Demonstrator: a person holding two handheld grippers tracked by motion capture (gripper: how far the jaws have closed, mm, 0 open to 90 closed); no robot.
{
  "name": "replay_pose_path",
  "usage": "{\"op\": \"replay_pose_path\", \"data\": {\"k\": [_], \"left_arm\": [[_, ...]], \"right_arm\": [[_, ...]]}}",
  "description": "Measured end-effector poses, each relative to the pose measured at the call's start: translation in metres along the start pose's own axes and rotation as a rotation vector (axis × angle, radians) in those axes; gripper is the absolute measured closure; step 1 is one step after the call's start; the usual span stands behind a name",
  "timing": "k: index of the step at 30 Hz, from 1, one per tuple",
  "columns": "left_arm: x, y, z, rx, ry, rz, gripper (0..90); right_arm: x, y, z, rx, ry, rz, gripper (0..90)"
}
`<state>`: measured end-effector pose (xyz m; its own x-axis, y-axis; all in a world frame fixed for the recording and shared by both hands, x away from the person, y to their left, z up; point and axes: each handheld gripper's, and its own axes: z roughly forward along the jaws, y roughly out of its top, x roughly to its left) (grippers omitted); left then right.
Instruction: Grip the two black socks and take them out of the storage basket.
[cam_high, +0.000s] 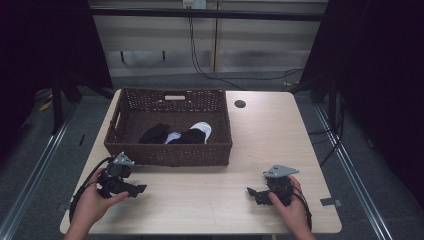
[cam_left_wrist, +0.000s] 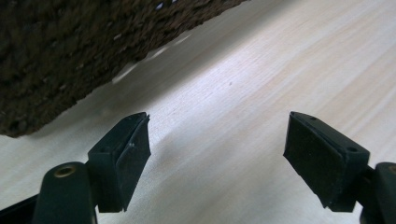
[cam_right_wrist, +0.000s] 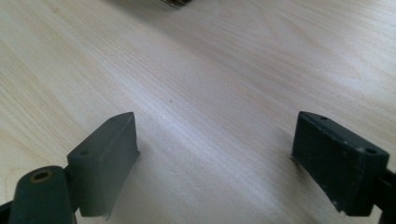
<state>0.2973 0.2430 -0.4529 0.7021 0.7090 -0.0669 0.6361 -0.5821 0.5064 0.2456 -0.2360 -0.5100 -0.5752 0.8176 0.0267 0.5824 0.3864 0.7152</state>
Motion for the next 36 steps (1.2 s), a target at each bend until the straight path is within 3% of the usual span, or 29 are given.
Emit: {"op": "replay_pose_path", "data": {"k": [7, 22, 36], "left_arm": [[-0.001, 0.021, -0.014, 0.062, -0.032, 0.031, 22.8], [-0.003, 0.056, -0.033, 0.173, -0.076, 0.035, 23.3], [0.002, 0.074, -0.043, 0.225, -0.061, 0.037, 23.3]], "right_arm": [[0.0, 0.0, 0.0, -0.002, 0.002, -0.001, 13.3], [0.0, 0.0, 0.0, -0.001, 0.0, -0.002, 13.3], [0.0, 0.0, 0.0, -0.001, 0.0, -0.002, 13.4]]}}
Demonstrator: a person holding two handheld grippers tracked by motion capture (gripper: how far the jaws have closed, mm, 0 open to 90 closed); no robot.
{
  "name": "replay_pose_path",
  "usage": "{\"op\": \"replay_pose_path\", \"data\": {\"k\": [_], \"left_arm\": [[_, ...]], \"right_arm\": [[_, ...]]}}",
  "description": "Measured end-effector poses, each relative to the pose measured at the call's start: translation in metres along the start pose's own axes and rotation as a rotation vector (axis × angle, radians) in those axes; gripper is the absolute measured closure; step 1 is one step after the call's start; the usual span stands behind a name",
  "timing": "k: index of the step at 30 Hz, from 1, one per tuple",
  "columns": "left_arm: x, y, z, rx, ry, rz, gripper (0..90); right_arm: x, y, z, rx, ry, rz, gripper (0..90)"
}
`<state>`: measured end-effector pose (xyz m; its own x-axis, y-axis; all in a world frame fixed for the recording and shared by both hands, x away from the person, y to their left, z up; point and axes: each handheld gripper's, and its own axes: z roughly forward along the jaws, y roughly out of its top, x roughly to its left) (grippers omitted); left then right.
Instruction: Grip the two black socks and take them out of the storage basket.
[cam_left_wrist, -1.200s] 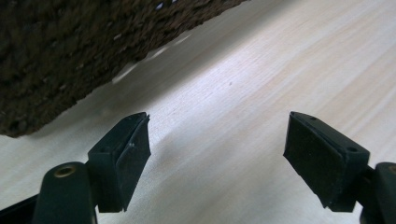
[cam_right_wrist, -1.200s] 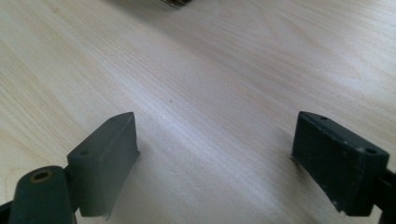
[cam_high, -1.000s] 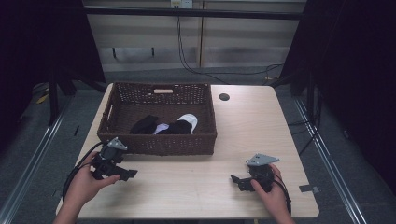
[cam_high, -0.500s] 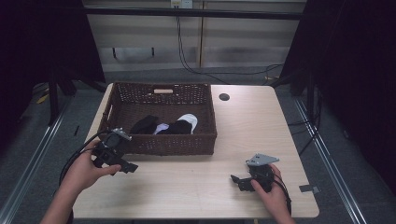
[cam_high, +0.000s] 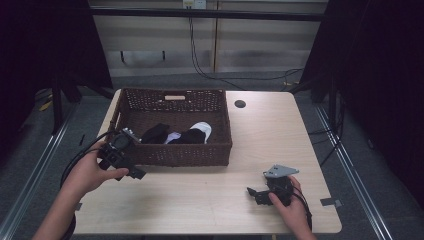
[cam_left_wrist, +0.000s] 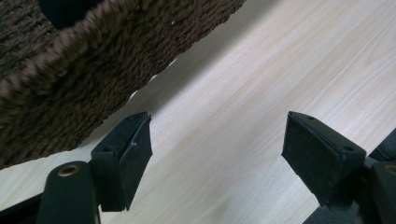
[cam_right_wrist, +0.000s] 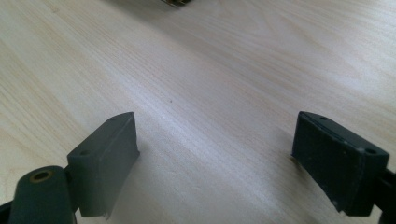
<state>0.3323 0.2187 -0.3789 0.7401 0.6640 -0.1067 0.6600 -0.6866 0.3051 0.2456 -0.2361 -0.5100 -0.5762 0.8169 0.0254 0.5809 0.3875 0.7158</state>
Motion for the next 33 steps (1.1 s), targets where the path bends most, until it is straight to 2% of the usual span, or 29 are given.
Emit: {"op": "replay_pose_path", "data": {"k": [7, 16, 21, 23, 27, 33], "left_arm": [[0.002, 0.012, -0.011, 0.03, 0.006, 0.011, 23.3], [0.003, 0.038, -0.022, 0.031, -0.006, 0.025, 23.4], [0.002, 0.058, -0.024, 0.049, 0.002, 0.038, 23.4], [0.002, 0.062, -0.025, 0.051, 0.006, 0.041, 23.4], [0.007, 0.075, -0.025, 0.057, 0.026, 0.029, 23.4], [0.014, 0.087, -0.023, 0.047, 0.025, 0.016, 23.4]], "right_arm": [[0.0, 0.0, 0.0, 0.0, 0.0, 0.0, 13.4], [0.0, 0.0, 0.0, 0.0, 0.0, 0.0, 13.4], [0.0, 0.0, 0.0, 0.0, 0.0, 0.0, 13.4], [0.0, 0.0, 0.0, -0.002, 0.0, 0.003, 13.4], [0.0, 0.0, 0.0, -0.004, -0.001, -0.001, 13.4], [0.0, 0.0, 0.0, -0.004, -0.001, 0.0, 13.4]]}}
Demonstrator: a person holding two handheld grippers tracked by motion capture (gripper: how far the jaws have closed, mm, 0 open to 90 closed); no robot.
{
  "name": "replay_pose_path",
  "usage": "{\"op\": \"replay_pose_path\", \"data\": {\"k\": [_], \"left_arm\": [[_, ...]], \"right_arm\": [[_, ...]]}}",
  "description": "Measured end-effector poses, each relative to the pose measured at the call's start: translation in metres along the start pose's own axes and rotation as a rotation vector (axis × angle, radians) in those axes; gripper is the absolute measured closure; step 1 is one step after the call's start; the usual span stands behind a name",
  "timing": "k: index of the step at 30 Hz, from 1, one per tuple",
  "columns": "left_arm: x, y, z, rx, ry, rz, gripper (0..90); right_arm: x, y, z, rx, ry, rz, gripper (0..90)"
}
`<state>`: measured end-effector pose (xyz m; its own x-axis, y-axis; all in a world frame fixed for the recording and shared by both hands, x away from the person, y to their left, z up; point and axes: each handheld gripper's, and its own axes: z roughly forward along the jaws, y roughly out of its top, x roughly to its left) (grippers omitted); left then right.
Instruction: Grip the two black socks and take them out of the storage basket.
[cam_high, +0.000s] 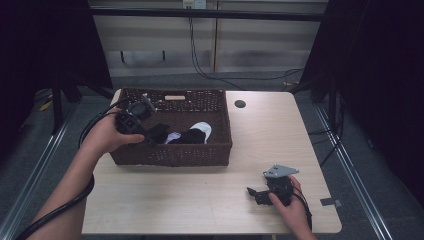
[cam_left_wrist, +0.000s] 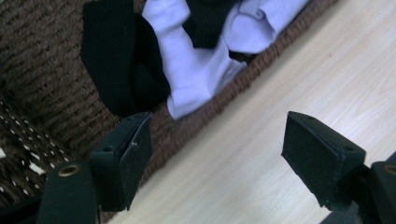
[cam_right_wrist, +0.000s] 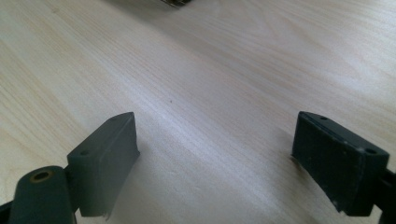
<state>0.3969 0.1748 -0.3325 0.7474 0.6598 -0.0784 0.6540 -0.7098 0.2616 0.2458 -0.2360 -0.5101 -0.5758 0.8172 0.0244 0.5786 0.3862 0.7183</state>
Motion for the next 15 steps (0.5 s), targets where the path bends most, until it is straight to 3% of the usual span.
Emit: {"op": "replay_pose_path", "data": {"k": [9, 15], "left_arm": [[0.014, 0.017, 0.006, -0.015, 0.013, -0.04, 23.5], [0.02, 0.027, 0.019, -0.014, 0.034, -0.067, 23.7]], "right_arm": [[0.0, 0.0, 0.0, 0.001, 0.0, 0.003, 13.4], [0.0, 0.0, 0.0, 0.0, 0.0, 0.002, 13.4]]}}
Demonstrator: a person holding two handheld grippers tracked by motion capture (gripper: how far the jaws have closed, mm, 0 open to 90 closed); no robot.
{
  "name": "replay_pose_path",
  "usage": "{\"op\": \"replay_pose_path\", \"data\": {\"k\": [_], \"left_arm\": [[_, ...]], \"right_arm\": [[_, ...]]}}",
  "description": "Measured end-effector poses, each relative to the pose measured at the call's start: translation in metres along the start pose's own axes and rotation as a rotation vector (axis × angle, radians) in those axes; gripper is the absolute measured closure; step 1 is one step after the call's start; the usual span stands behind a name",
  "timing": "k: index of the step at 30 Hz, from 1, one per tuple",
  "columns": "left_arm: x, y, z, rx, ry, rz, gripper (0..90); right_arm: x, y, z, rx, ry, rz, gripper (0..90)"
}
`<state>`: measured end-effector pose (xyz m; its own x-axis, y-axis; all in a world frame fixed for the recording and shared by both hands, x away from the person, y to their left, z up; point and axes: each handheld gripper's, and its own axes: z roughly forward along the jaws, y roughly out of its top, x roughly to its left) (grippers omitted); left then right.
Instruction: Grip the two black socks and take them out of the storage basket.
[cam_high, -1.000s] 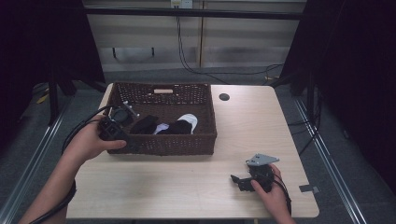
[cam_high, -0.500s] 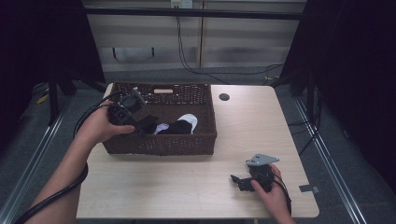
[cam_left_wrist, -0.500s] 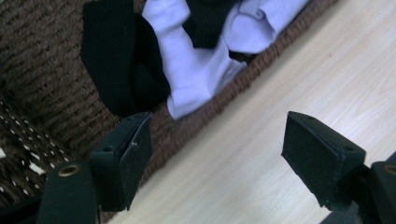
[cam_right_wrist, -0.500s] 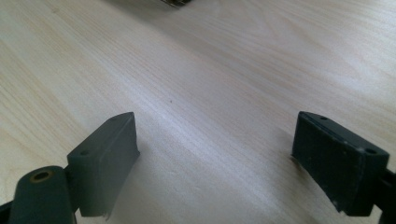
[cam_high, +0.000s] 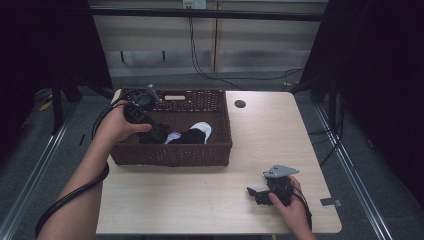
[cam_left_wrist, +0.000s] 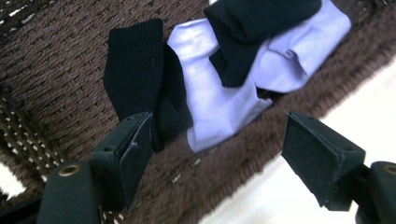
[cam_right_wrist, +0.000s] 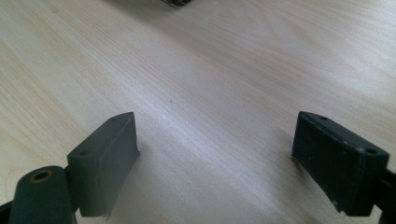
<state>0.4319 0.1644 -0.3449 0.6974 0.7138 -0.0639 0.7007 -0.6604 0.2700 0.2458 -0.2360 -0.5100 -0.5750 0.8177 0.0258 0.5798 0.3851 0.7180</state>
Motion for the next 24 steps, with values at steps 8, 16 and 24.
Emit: {"op": "replay_pose_path", "data": {"k": [8, 16, 24], "left_arm": [[-0.004, 0.017, 0.025, -0.007, -0.009, -0.006, 25.2], [-0.009, 0.032, 0.05, -0.001, -0.018, 0.007, 26.1], [-0.015, 0.05, 0.073, 0.003, -0.029, 0.015, 29.6]], "right_arm": [[0.0, 0.0, 0.0, -0.001, 0.0, -0.002, 13.3], [0.0, 0.0, 0.0, 0.0, 0.002, 0.005, 13.3], [0.0, 0.0, 0.0, 0.001, 0.002, 0.008, 13.3]]}}
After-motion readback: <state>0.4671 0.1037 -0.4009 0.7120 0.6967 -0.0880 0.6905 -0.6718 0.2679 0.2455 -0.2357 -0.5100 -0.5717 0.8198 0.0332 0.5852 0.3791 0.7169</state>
